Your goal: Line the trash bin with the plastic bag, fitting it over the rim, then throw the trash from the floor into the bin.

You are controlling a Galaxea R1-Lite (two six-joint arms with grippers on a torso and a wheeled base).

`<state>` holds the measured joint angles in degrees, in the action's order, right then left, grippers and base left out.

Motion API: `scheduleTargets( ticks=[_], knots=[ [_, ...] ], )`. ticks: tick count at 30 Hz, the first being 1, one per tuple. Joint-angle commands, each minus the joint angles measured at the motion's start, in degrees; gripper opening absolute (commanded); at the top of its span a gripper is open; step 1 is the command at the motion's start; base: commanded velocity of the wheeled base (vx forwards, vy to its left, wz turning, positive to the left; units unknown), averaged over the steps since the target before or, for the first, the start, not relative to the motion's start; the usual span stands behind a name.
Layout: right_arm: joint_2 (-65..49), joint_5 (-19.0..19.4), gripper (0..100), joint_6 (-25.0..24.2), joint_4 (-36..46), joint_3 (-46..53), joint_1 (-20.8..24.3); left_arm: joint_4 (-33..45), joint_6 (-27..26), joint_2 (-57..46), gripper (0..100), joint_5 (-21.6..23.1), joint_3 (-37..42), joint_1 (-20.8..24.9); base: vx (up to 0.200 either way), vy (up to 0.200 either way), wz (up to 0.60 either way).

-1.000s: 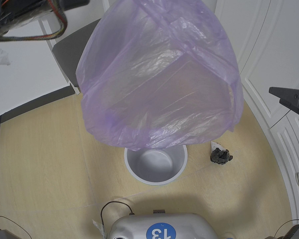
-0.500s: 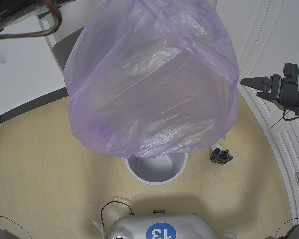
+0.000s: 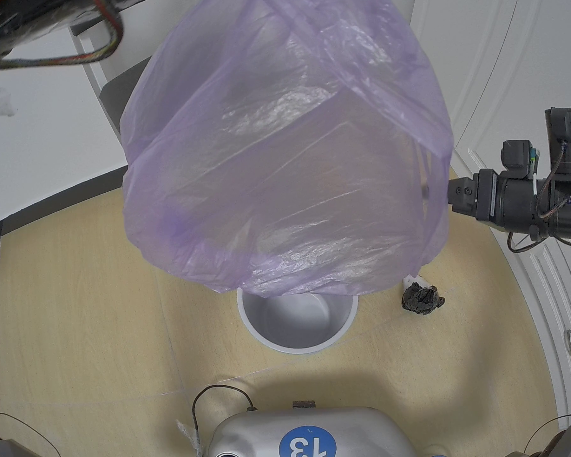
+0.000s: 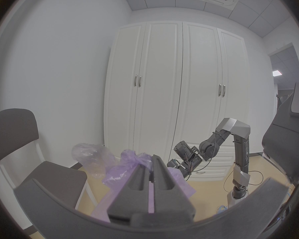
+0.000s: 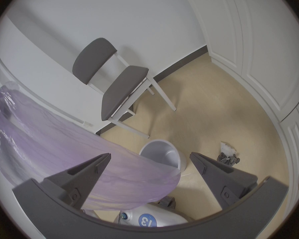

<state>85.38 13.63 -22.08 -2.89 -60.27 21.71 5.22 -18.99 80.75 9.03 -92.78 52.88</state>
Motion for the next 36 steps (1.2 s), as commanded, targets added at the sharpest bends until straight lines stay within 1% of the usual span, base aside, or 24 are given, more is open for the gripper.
scheduleTargets(
  ticks=[1, 5, 15, 16, 31, 35, 36],
  knots=[
    [-0.3, 0.0, 100, 0.9, 0.1, 1.1, 0.4, -0.1, -0.1, 0.4, 0, 0.1, -0.1, -0.2, 0.0, 0.0, 0.0],
    [-0.7, -0.2, 100, 1.5, 0.1, 2.0, 0.3, -0.1, 0.0, 0.5, 0, 0.3, -0.2, -0.2, 0.0, 0.0, 0.0],
    [-5.9, -0.2, 100, 3.5, 1.1, 4.5, 0.6, -0.1, -0.1, 1.1, 0, 0.5, 0.0, 0.0, 0.0, 0.0, 0.0],
    [-7.8, -0.2, 100, 4.1, 1.8, 6.1, 2.0, -0.1, -0.1, 0.4, 0, 0.5, 0.6, 0.0, 0.0, 0.0, 0.0],
    [-12.3, -0.3, 100, 4.7, 1.9, 9.6, 2.3, 0.2, -0.1, -2.3, 0, 0.5, 3.3, 0.2, 0.0, 0.0, 0.0],
    [-13.7, -0.3, 100, 4.8, 1.9, 13.1, 2.7, -0.1, -0.2, -2.4, 0, 0.5, 2.2, 0.3, 0.0, 0.0, 0.0],
    [-14.7, -0.3, 100, 4.9, 1.7, 14.5, 3.4, 0.0, -0.2, -2.4, 0, 0.5, 1.8, 0.3, 0.0, 0.0, 0.0]
  ],
)
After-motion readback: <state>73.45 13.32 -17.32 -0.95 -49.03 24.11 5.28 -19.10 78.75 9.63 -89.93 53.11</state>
